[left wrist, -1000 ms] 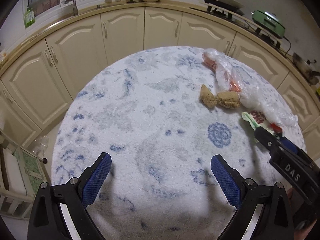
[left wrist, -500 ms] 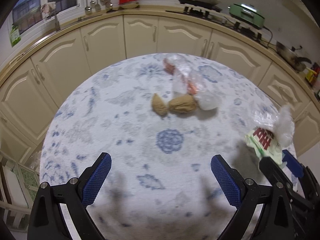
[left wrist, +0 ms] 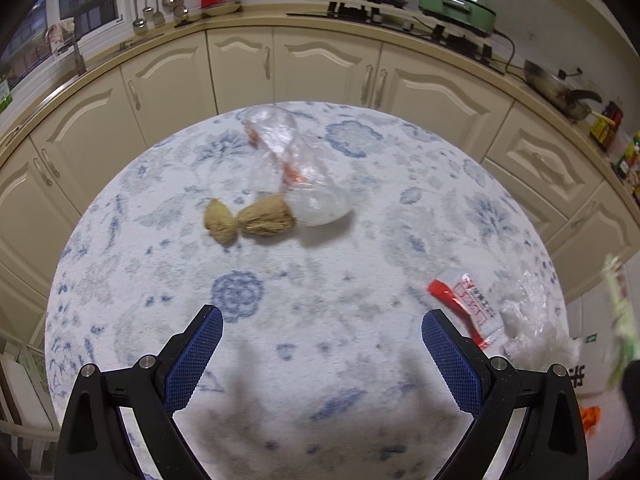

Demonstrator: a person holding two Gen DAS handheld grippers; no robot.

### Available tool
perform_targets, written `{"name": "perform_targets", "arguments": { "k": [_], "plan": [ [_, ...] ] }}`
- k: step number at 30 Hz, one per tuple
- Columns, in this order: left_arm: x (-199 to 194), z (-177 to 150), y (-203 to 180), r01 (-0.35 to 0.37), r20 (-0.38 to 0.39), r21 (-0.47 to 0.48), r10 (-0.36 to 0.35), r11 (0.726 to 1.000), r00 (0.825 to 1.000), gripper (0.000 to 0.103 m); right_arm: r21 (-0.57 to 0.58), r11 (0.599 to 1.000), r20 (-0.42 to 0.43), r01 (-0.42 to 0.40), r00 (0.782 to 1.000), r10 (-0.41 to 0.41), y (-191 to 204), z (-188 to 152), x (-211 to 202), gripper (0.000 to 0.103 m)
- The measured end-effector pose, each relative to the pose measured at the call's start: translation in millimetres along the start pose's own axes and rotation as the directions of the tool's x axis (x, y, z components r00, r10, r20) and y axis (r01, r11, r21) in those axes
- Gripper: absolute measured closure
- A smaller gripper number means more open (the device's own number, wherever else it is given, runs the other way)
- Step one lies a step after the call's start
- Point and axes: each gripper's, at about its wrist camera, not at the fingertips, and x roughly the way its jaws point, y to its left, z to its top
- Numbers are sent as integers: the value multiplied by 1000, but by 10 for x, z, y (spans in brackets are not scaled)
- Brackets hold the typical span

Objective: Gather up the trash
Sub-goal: 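Lift the green-and-white packet with the right gripper while the left gripper grasps the clear plastic wrap, then carry the packet and plastic wrap over the blue bin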

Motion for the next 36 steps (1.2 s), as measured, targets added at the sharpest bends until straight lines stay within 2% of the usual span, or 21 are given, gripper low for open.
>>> {"name": "perform_targets", "arguments": {
  "k": [2,6,11,17,19,20,21,23,26,31,33,36],
  "plan": [
    [20,4,-109,12,-6,15,-12,1000,1000,5,10,999,51,45,998,-46,-131,89,-147,30],
    [20,-13,-363,67,-24,50,-66,997,998,5,31,989,96,147,984,-150,-374,173,-309,30],
    [21,-90,-773,159,-35,122,-156,980,987,5,58,967,90,249,963,-253,-638,167,-351,30],
    [241,-169,-1272,200,-103,184,-183,963,978,7,65,953,63,296,952,-300,-885,94,-386,30],
    [382,-187,-1418,193,-140,206,-166,959,976,23,56,951,53,305,950,-308,-932,74,-388,29],
    [454,-199,-1461,201,-170,204,-168,958,971,49,54,949,53,312,948,-314,-962,58,-410,29],
    [504,-213,-1496,209,-186,200,-172,957,967,61,54,947,53,316,946,-319,-988,39,-429,29],
    [475,-210,-1539,196,-149,221,-166,955,975,78,54,943,57,327,942,-330,-1054,26,-476,35],
    [432,-196,-1591,198,-134,233,-170,952,976,79,73,944,51,321,944,-325,-1151,22,-530,55],
    [308,-250,-1671,196,-100,258,-176,946,979,79,79,948,47,308,949,-313,-1249,-21,-524,57],
    [272,-263,-1646,189,-94,259,-170,947,981,80,117,936,11,332,942,-336,-1358,-54,-507,57],
    [118,-305,-1649,192,-80,278,-176,941,981,80,151,924,1,351,935,-355,-1479,-105,-579,57]
  ]
}}
